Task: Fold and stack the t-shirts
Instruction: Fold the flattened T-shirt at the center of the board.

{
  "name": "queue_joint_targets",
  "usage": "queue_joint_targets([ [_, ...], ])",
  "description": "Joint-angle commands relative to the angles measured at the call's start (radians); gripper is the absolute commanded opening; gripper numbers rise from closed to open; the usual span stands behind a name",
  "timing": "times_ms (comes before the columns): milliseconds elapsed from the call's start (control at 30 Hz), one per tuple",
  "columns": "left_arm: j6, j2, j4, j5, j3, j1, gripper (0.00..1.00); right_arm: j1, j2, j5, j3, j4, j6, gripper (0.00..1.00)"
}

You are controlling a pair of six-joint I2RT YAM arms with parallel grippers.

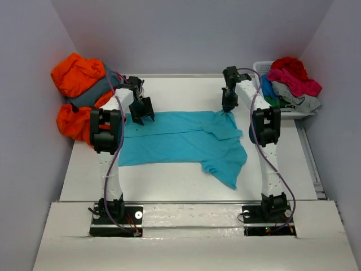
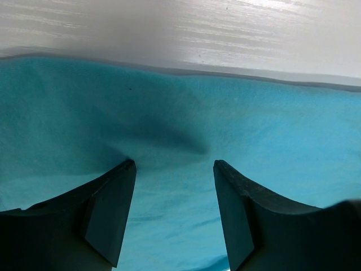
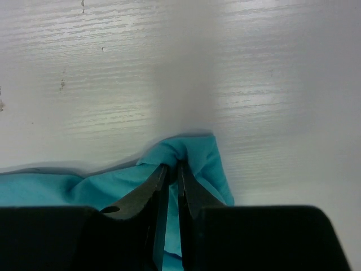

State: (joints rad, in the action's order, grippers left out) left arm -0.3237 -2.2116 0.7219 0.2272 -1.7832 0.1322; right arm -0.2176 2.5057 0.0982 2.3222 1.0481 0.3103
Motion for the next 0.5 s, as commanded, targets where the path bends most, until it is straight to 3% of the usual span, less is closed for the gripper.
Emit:
queue_joint_targets([
  [0, -0.021, 0.027, 0.013, -0.032, 0.051, 0.004, 0.69, -0.009, 0.015, 0.018, 0.054, 0.018, 0.004, 0.17],
  [467, -0.069, 0.079, -0.038, -0.017, 0.186, -0.005, 0.68, 0.053, 0.030, -0.006, 0.128, 0.084, 0.036, 0.18],
])
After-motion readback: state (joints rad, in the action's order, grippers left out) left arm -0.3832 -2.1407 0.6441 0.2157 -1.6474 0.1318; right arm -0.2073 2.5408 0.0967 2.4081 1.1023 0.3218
